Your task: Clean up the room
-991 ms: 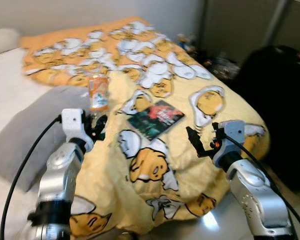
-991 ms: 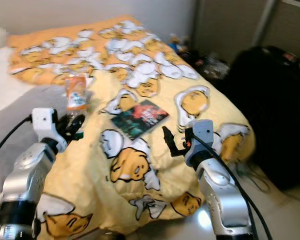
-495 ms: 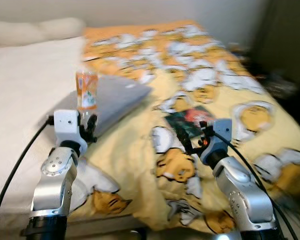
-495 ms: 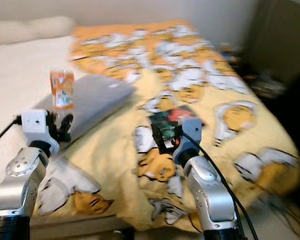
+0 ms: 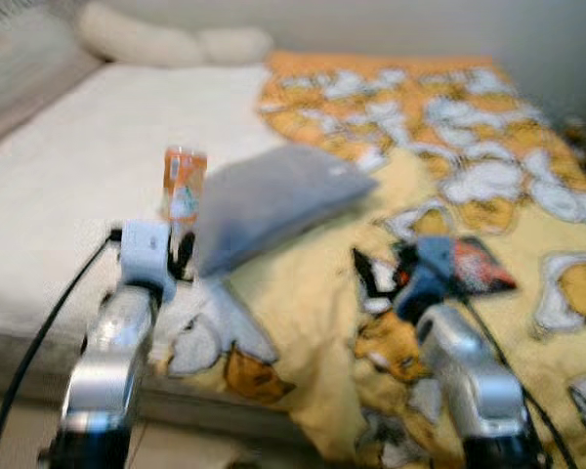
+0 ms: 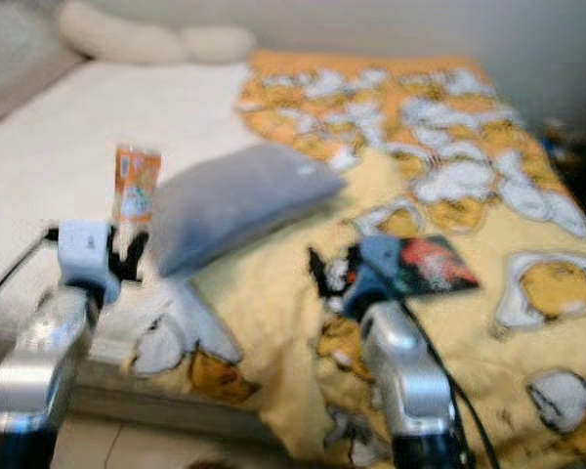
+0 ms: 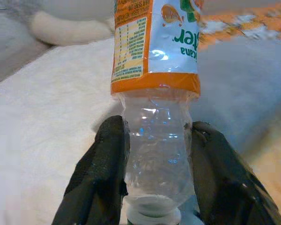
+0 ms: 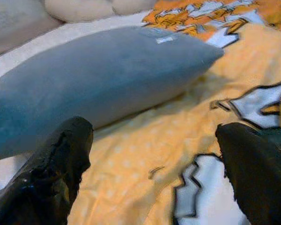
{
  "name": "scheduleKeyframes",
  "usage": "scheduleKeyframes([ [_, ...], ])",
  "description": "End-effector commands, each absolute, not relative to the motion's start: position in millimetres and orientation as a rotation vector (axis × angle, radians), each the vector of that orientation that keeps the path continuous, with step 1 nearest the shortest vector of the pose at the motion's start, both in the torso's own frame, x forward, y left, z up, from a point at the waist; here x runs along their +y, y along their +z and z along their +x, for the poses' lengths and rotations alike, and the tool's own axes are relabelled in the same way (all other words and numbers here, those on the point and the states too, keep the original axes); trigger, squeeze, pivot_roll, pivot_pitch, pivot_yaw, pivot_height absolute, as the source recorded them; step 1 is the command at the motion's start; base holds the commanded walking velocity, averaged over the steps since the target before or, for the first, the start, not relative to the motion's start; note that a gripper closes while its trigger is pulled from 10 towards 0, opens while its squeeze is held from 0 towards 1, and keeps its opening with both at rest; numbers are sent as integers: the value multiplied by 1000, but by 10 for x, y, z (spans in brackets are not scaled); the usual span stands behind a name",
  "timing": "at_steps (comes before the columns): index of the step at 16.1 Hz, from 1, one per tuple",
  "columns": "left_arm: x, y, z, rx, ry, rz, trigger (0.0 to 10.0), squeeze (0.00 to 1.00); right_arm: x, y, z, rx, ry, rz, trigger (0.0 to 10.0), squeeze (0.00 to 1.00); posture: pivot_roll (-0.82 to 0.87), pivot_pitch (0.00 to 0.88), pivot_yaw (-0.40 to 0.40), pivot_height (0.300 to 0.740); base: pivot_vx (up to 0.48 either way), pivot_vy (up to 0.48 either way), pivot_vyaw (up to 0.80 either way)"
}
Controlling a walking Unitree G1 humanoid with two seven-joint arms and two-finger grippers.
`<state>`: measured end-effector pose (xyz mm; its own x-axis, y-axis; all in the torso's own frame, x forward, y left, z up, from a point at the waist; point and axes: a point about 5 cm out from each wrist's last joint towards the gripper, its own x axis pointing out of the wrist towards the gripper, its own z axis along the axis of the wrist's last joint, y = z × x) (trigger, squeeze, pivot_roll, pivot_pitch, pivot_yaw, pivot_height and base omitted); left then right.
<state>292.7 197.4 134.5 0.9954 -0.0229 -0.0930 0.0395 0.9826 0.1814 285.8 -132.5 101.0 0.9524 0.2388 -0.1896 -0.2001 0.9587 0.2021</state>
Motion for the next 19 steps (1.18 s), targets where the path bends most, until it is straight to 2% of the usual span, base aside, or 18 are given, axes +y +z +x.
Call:
scheduleKeyframes([
  [1,2019,1283,2911,127,-13,186,10000,0,-1275,1049,2888,211,242,178,10000,0,38,0,18,740,0,0,800],
  [16,1937,1299,2944,131,-62,172,10000,0,-1233,1065,2958,226,307,162,10000,0,22,0,40,740,0,0,800],
  [19,1921,1308,2950,124,-67,166,10000,0,-1199,1057,2954,227,322,154,10000,0,22,0,41,740,279,0,800],
])
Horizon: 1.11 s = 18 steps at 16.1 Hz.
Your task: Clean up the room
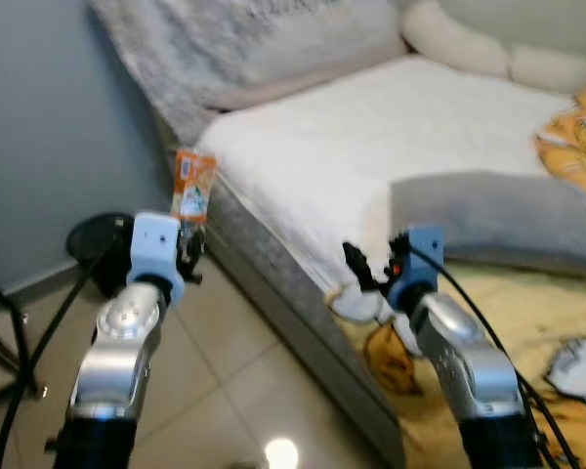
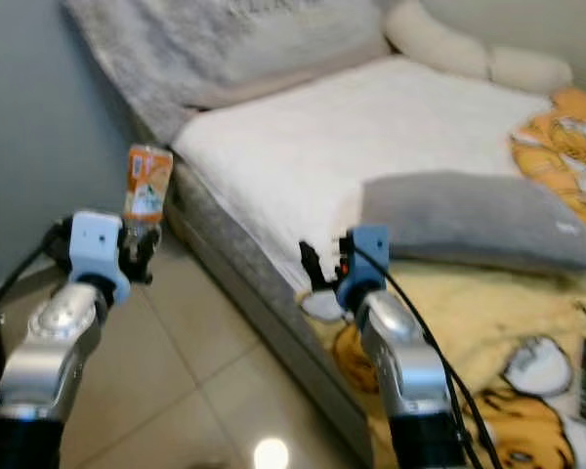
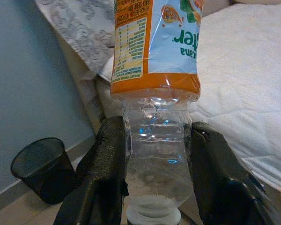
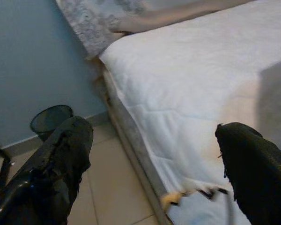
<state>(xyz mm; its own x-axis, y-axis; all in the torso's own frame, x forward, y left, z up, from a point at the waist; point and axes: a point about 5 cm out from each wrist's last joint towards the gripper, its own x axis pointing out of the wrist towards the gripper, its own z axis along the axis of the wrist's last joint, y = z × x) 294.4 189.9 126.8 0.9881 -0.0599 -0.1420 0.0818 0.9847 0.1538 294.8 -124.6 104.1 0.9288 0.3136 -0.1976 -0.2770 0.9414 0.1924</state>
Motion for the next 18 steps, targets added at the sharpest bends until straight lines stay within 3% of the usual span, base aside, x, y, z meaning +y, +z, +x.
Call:
scheduleKeyframes([
  [1,1925,1310,2952,123,-65,163,10000,0,-1195,1060,2955,227,326,153,10000,0,22,0,43,740,292,0,800],
  [12,1965,1286,2961,143,-28,149,10000,0,-1181,1059,2965,231,344,138,10000,0,22,0,46,740,413,0,794],
  [18,1996,1314,2998,143,-42,175,10000,0,-1191,1070,2987,216,309,138,10000,0,27,0,42,740,476,0,0],
])
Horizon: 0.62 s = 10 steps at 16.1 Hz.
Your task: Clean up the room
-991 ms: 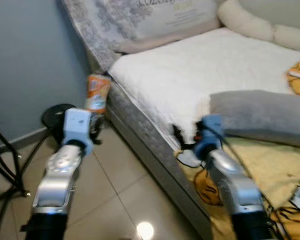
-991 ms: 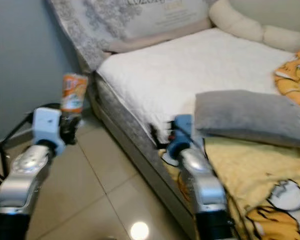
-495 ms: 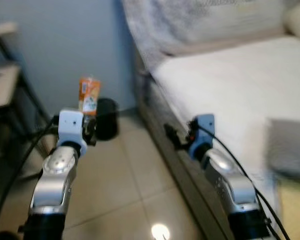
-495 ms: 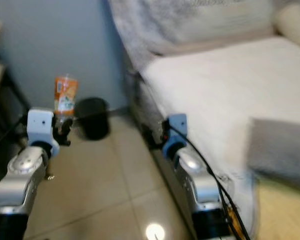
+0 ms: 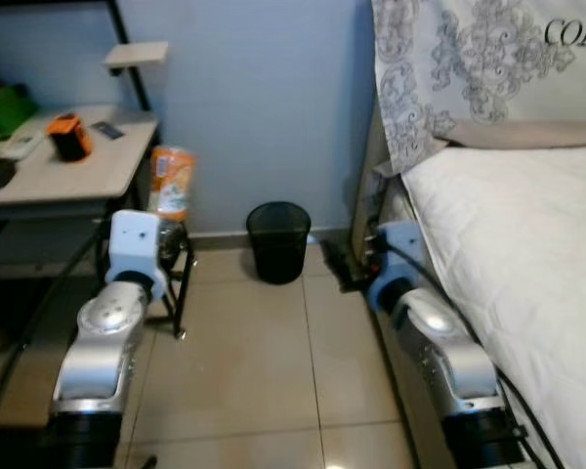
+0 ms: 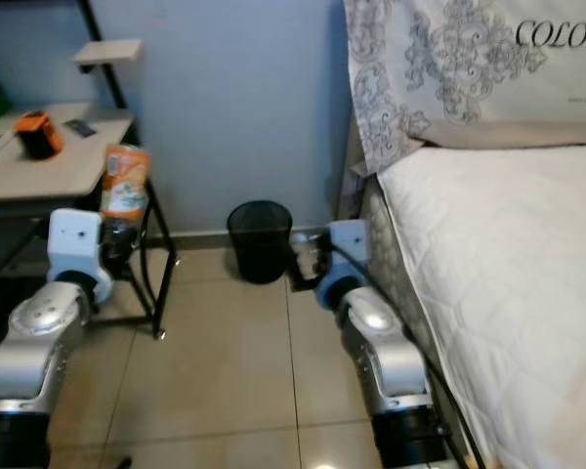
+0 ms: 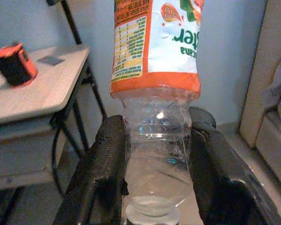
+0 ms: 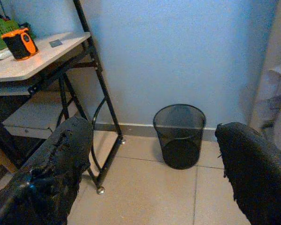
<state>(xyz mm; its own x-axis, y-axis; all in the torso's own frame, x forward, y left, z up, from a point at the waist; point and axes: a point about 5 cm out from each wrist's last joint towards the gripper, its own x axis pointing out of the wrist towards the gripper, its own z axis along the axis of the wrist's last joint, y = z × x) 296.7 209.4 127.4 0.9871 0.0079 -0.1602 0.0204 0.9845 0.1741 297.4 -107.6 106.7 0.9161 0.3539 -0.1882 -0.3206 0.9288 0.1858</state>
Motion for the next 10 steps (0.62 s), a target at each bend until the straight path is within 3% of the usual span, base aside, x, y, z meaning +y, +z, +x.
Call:
scheduleKeyframes([
  [1,2006,1316,3003,143,-41,178,10000,0,-1189,1072,2989,215,309,135,10000,0,28,0,38,740,480,0,0],
  [10,1973,1297,3012,143,-52,179,10000,0,-1177,1057,2975,220,317,122,10000,0,29,0,32,740,480,0,0],
])
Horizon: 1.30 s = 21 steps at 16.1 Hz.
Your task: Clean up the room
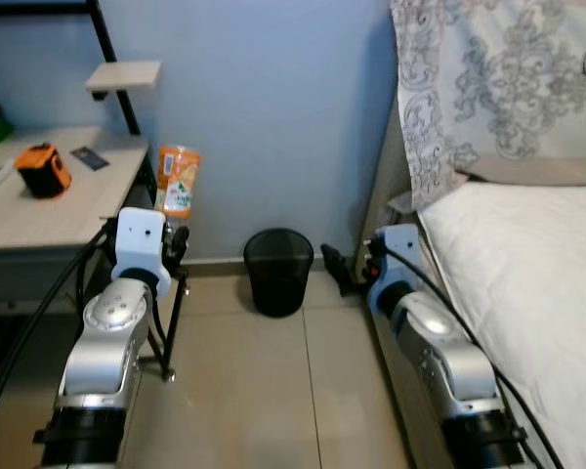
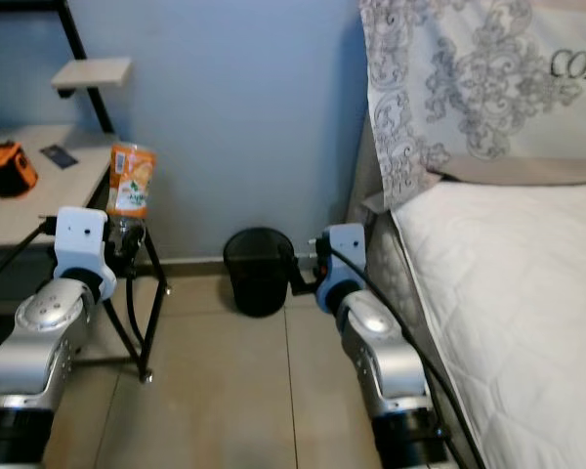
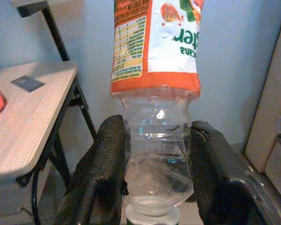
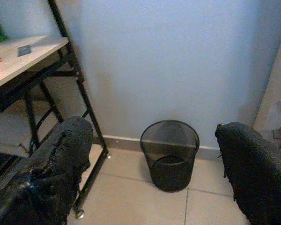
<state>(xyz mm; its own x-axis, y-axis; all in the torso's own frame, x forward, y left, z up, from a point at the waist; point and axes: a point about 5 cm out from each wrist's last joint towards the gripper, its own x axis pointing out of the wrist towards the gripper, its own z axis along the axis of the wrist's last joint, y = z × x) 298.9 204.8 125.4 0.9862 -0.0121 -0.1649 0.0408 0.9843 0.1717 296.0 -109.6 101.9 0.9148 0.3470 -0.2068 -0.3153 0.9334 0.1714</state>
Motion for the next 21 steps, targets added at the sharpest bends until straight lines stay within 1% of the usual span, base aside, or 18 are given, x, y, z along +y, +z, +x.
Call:
scheduleKeyframes([
  [1,1967,1291,3008,144,-54,179,10000,0,-1178,1051,2970,223,318,122,10000,0,30,0,31,740,472,0,0],
  [17,1936,1267,2994,156,-68,184,10000,0,-1171,1027,2951,242,334,88,10000,0,35,0,32,740,466,0,0],
  [19,1924,1250,2964,163,-80,193,10000,0,-1234,1030,2932,251,351,53,10000,0,40,0,35,740,463,0,0],
  [21,1924,1218,2921,172,-78,193,10000,0,-1332,1037,2924,250,328,42,10000,0,40,0,32,740,461,0,0],
])
